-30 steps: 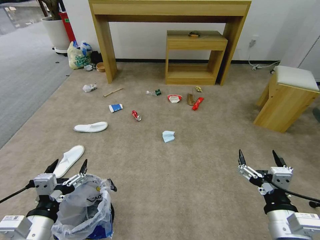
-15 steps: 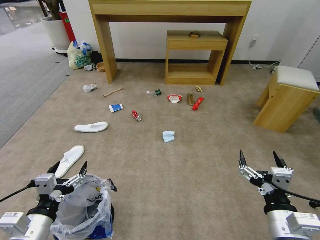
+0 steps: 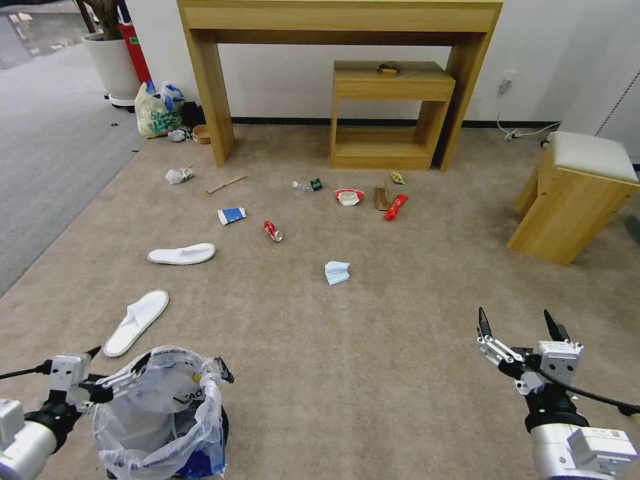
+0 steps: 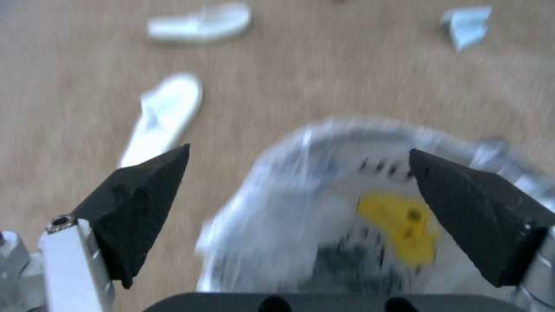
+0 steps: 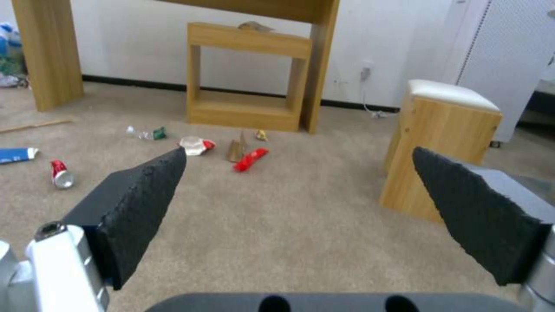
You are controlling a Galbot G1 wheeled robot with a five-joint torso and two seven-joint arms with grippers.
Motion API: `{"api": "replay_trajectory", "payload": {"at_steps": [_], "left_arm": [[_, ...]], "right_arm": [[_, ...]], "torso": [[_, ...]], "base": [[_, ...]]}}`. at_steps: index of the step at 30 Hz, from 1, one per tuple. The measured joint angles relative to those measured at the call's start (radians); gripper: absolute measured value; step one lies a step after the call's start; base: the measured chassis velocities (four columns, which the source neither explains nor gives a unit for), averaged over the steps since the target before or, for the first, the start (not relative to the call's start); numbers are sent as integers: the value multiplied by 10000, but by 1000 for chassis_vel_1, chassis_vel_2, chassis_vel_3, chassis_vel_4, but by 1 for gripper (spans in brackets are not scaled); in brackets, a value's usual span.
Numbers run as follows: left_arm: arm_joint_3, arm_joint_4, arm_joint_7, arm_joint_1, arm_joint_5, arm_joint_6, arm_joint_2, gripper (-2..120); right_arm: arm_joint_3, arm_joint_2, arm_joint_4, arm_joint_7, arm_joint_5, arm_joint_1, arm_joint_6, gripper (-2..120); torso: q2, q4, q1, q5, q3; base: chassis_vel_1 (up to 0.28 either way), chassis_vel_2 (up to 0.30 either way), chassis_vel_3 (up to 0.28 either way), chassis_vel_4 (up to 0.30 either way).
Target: Pick up the trash bin and place the garbage on the floor into it.
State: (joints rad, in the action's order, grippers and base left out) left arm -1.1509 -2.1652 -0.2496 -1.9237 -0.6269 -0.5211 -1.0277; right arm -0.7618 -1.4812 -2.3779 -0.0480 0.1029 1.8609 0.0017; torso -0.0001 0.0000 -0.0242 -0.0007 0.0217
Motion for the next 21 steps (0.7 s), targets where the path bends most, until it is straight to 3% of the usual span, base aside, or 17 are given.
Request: {"api": "replay_trajectory", "payload": {"at_steps": [12, 21], "left_arm": [[292, 825, 117, 513, -472, -1929, 910, 100], [559, 1493, 97, 899, -338, -2191, 890, 100]], "right_arm": [[-6, -16, 370, -23, 123, 22, 213, 100], [-29, -23, 540, -88, 204, 29, 308, 100]], "torso": [[0, -1, -1, 3, 0], [0, -1, 0, 2, 0]], "base": [[0, 0, 0, 0], [0, 0, 0, 0]]}}
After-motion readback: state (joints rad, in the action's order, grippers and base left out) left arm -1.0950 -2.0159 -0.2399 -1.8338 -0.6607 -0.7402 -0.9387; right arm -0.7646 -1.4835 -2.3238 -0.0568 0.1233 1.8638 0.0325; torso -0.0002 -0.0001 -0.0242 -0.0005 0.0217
